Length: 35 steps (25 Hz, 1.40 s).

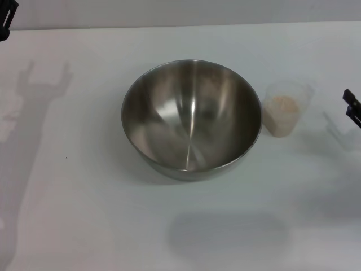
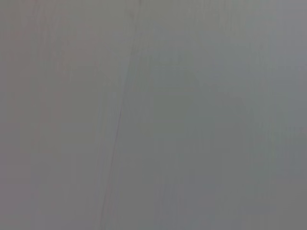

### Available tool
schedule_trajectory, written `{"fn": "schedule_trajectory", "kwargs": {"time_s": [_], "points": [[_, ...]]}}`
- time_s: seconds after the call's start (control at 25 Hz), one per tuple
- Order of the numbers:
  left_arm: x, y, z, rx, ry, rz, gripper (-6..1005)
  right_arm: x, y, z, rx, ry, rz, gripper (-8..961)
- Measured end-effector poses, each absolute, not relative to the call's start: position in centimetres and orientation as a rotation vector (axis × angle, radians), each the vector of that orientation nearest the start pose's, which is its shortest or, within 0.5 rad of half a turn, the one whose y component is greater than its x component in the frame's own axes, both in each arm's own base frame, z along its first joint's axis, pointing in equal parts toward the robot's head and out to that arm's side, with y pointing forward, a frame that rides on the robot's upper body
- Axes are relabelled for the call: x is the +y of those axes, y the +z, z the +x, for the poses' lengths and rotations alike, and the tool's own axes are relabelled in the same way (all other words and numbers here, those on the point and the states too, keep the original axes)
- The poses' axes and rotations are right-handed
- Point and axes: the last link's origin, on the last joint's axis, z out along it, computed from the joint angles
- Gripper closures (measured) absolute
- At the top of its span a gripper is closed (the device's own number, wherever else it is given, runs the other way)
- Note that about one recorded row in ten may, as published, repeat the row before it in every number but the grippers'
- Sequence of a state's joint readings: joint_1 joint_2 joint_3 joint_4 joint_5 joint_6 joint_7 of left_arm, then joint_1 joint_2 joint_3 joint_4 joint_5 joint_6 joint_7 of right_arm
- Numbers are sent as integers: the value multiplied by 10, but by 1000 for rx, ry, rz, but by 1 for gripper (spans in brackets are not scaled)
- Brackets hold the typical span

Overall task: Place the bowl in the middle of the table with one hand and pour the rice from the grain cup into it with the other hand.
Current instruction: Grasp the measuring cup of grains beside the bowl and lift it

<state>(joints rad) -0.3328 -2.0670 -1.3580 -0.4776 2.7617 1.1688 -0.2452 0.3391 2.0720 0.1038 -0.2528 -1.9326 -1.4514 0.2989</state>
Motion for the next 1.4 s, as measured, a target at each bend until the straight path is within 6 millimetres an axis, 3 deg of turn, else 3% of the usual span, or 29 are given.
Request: {"fn": "schedule_trajectory", "kwargs": {"time_s": [0.48, 1.4], "points": [[352, 29, -282, -463, -996, -1445, 137, 280, 29, 377, 218, 426, -1930, 289], [349, 30, -282, -458, -1006, -1438, 137, 304, 9, 368, 172, 337, -2054, 289]]}}
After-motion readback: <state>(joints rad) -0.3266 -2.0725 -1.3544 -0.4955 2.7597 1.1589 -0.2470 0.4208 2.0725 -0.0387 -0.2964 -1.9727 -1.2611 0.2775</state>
